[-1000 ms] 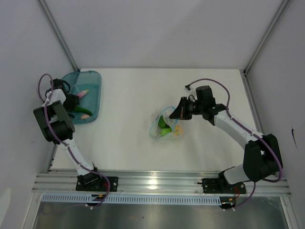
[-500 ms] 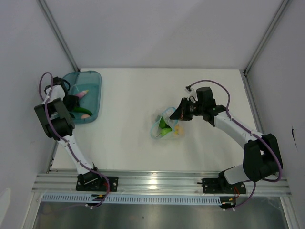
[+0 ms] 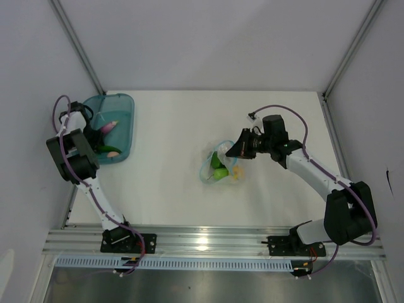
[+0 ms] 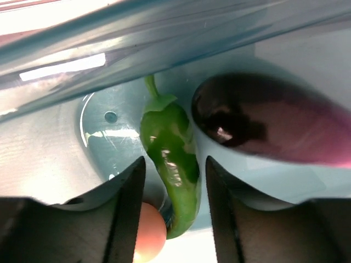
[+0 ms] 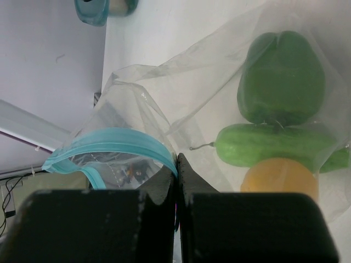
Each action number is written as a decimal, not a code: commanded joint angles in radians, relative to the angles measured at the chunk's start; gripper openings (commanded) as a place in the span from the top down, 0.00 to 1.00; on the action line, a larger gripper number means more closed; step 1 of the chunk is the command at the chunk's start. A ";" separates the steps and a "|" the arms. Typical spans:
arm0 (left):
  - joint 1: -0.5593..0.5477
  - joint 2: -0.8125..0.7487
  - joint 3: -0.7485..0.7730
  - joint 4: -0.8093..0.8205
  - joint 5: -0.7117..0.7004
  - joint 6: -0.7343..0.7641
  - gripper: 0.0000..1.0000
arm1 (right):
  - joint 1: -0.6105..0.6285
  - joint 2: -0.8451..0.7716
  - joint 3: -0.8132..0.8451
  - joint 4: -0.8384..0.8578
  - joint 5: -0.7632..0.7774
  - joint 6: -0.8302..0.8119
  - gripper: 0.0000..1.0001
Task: Place the food in the zip-top bag and seal the zipper
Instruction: Pick up the fake vegetable from the bin.
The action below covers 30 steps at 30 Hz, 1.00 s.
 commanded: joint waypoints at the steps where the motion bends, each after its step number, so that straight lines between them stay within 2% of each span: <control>1: 0.010 0.014 0.035 0.001 0.013 0.007 0.55 | -0.005 -0.040 0.001 0.028 0.002 0.004 1.00; 4: 0.010 0.012 0.023 0.012 0.023 0.015 0.68 | -0.005 -0.046 0.003 0.024 0.005 0.003 1.00; 12: 0.024 -0.024 -0.042 0.076 0.059 0.024 0.85 | -0.005 -0.044 0.005 0.027 0.007 0.004 1.00; 24: 0.045 -0.098 -0.154 0.162 0.128 0.043 0.99 | -0.005 -0.035 0.006 0.025 0.002 0.000 1.00; 30: 0.051 -0.166 -0.174 0.178 0.134 0.049 0.99 | 0.001 -0.030 0.008 0.033 0.001 0.007 1.00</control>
